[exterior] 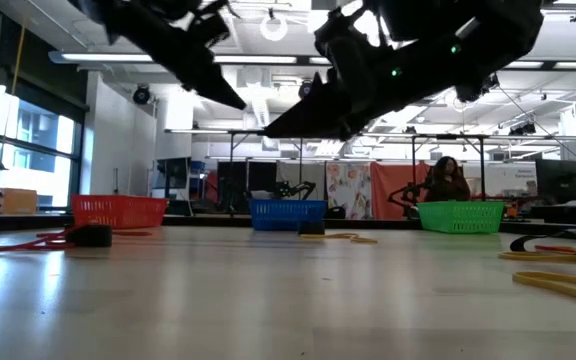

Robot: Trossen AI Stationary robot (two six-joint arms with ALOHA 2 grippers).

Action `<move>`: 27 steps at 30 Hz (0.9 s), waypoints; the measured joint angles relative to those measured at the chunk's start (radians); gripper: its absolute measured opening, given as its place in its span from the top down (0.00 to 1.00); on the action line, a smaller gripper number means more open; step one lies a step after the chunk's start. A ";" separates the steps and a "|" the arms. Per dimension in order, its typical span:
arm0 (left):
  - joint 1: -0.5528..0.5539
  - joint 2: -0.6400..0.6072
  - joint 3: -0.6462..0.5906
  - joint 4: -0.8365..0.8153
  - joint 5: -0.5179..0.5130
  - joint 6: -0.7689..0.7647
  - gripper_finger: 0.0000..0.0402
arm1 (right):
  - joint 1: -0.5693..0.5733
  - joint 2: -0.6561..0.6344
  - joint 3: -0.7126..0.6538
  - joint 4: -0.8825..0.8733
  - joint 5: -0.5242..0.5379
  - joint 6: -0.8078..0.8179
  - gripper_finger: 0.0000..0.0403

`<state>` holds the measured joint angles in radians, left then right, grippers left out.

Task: Sort rubber bands into baskets
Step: Put the top yellow rubber band into the red bin

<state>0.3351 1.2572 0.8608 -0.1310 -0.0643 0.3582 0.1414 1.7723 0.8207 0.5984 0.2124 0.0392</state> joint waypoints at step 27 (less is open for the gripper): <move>-0.454 -0.228 -0.096 -0.051 -0.050 -0.136 1.00 | 0.016 0.045 0.000 0.175 -0.066 -0.108 1.00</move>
<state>-0.1188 1.0290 0.7650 -0.1817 -0.1143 0.2222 0.1569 1.8172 0.8204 0.7737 0.1459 -0.0692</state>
